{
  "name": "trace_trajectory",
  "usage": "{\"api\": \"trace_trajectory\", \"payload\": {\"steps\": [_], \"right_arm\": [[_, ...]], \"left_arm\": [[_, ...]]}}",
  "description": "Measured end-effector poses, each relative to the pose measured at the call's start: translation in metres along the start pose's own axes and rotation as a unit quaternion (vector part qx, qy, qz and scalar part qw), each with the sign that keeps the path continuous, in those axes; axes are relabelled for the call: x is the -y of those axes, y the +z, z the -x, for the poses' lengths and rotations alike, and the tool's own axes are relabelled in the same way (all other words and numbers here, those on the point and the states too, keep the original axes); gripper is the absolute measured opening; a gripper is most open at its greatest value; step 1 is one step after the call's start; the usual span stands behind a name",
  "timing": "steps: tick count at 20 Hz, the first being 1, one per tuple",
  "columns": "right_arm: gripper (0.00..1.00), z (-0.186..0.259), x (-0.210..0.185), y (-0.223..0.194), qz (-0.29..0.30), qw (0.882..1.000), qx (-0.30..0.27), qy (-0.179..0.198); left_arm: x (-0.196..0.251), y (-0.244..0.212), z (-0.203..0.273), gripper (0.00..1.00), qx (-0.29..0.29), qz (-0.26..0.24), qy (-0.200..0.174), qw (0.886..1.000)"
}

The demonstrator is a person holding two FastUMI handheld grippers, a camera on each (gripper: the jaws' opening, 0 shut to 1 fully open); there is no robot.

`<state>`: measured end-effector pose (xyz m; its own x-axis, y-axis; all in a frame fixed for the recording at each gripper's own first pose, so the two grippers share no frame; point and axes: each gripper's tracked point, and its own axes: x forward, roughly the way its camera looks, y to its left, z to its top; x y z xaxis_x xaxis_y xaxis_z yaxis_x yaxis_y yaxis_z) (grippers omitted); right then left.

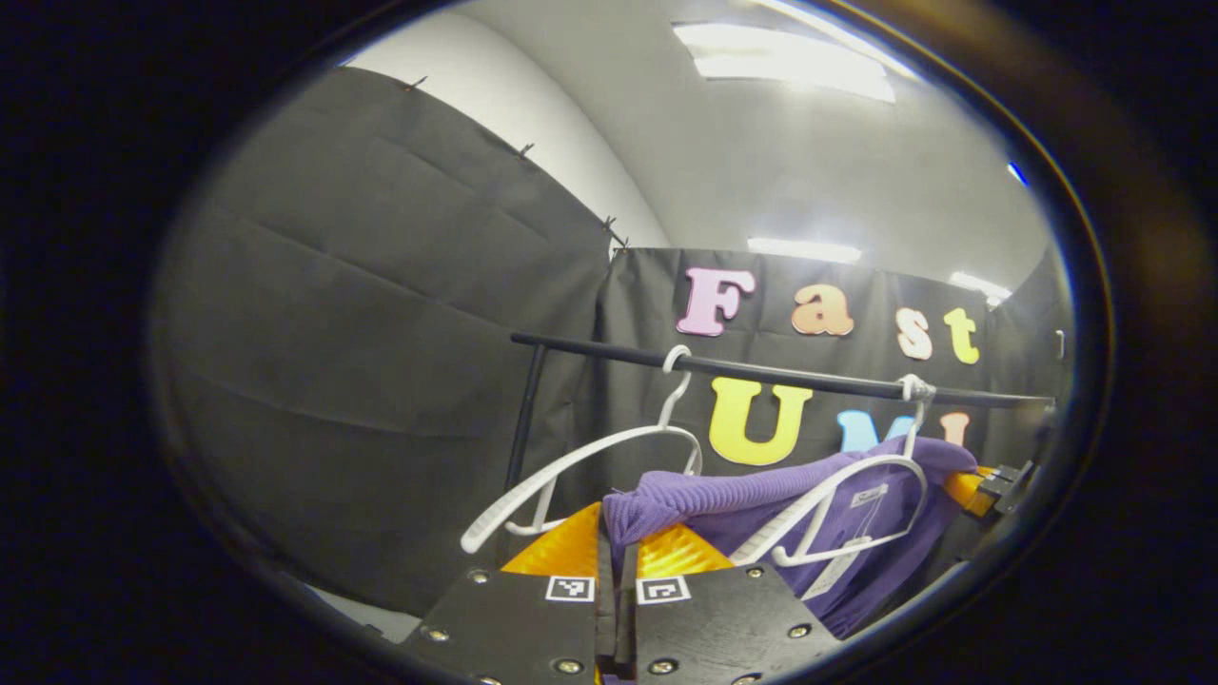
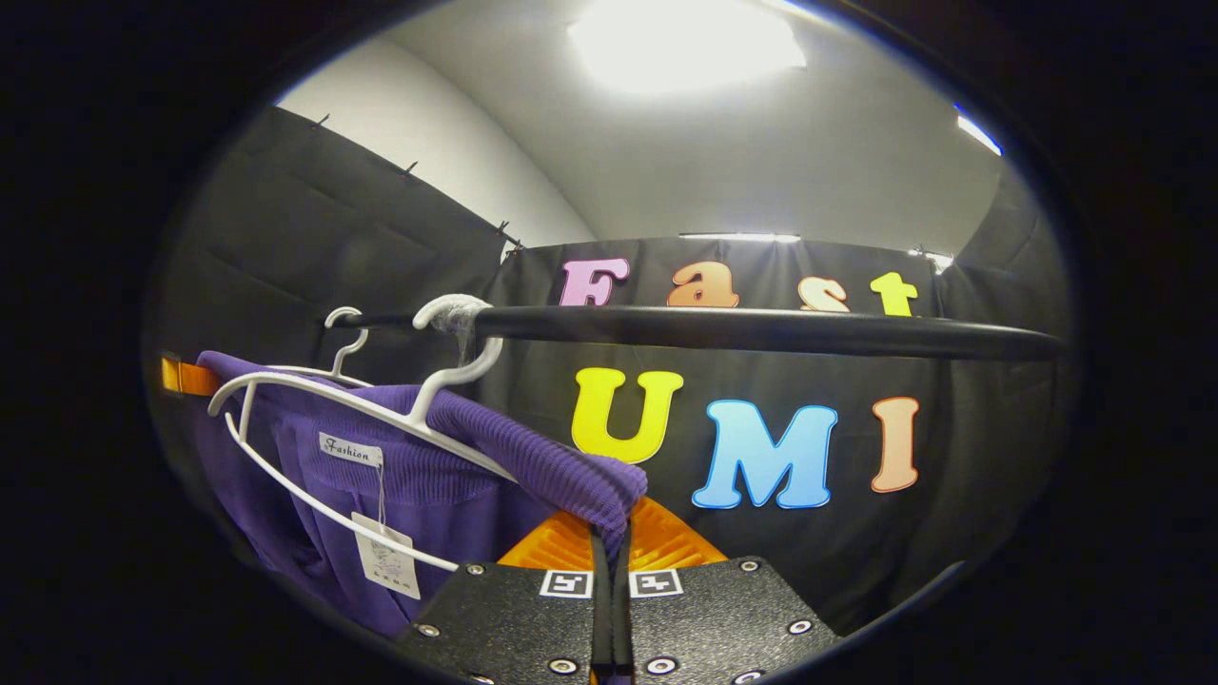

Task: Grasp the clothes on the hanger with both hands and then place them into the laundry hamper below.

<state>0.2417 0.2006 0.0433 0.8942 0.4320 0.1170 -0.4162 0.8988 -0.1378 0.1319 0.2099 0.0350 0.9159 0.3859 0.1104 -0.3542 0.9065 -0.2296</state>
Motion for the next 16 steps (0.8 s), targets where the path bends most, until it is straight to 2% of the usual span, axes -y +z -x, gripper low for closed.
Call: {"api": "trace_trajectory", "payload": {"steps": [1, 9, 16], "right_arm": [[0.00, 0.000, 0.001, 0.001, 0.001, 1.000, 0.000, -0.001], [0.00, 0.002, 0.009, -0.004, 0.014, 1.000, -0.004, -0.013], [0.00, 0.001, 0.033, -0.013, 0.018, 0.999, -0.009, -0.032]], "left_arm": [[-0.002, -0.005, -0.001, 0.01, -0.003, 0.001, -0.002, 1.000], [0.007, -0.031, 0.003, 0.01, -0.021, 0.007, -0.022, 1.000], [0.037, -0.054, 0.007, 0.01, -0.045, 0.009, -0.045, 0.998]]}}
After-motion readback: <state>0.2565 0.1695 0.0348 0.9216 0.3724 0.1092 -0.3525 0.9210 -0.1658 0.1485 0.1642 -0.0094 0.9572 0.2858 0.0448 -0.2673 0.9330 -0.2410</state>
